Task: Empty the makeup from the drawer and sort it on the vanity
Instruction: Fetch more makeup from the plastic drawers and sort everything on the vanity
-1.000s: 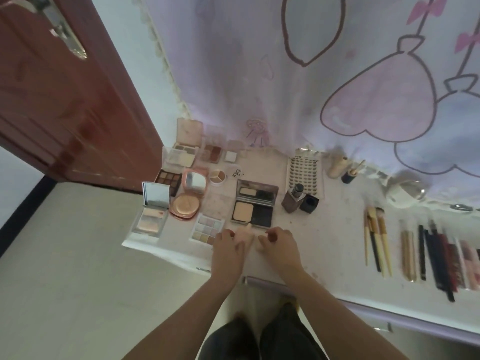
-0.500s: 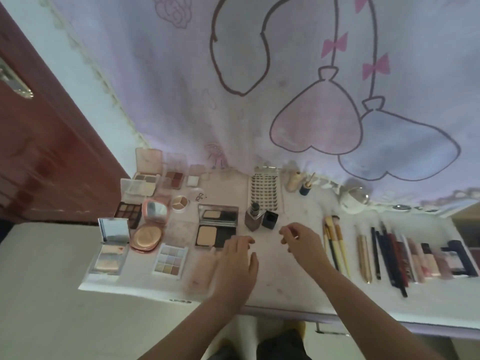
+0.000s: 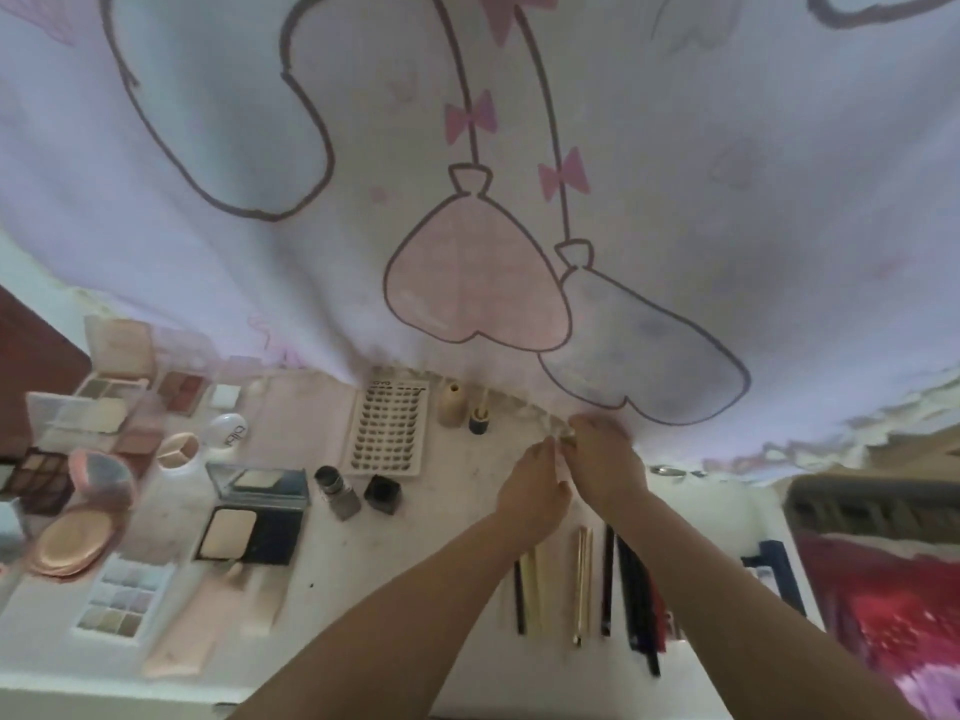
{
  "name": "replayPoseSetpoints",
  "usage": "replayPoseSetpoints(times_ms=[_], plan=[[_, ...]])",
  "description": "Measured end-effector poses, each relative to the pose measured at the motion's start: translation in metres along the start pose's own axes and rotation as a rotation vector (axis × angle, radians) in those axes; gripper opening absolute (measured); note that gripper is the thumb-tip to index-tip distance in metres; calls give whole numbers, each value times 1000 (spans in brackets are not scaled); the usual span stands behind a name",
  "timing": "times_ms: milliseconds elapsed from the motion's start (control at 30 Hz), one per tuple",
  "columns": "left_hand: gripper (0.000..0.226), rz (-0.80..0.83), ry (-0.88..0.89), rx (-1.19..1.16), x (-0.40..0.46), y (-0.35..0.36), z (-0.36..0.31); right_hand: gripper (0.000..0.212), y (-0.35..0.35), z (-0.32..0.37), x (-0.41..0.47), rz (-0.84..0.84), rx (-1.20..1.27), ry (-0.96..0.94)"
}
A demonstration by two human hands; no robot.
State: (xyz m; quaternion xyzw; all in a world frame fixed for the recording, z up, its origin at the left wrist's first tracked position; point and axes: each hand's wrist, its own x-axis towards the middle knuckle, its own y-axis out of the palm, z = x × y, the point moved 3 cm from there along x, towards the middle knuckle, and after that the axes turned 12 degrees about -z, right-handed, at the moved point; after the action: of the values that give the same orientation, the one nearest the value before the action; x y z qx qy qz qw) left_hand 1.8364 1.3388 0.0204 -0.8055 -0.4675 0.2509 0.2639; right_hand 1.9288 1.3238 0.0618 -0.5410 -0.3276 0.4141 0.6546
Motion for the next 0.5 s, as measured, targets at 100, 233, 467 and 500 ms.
replayPoseSetpoints(times_ms=[100, 233, 467, 500], plan=[[67, 6, -61, -64, 8, 14, 4, 21, 0, 1, 9, -3, -12, -20], [73, -170, -24, -128, 4, 7, 5, 25, -17, 3, 11, -34, 227, 0], [60, -286, 126, -59, -20, -41, 5, 39, -53, 20, -9, 62, 543, 123], [56, -250, 108, -78, -28, -46, 7, 38, -55, 24, -14, 87, 502, 110]])
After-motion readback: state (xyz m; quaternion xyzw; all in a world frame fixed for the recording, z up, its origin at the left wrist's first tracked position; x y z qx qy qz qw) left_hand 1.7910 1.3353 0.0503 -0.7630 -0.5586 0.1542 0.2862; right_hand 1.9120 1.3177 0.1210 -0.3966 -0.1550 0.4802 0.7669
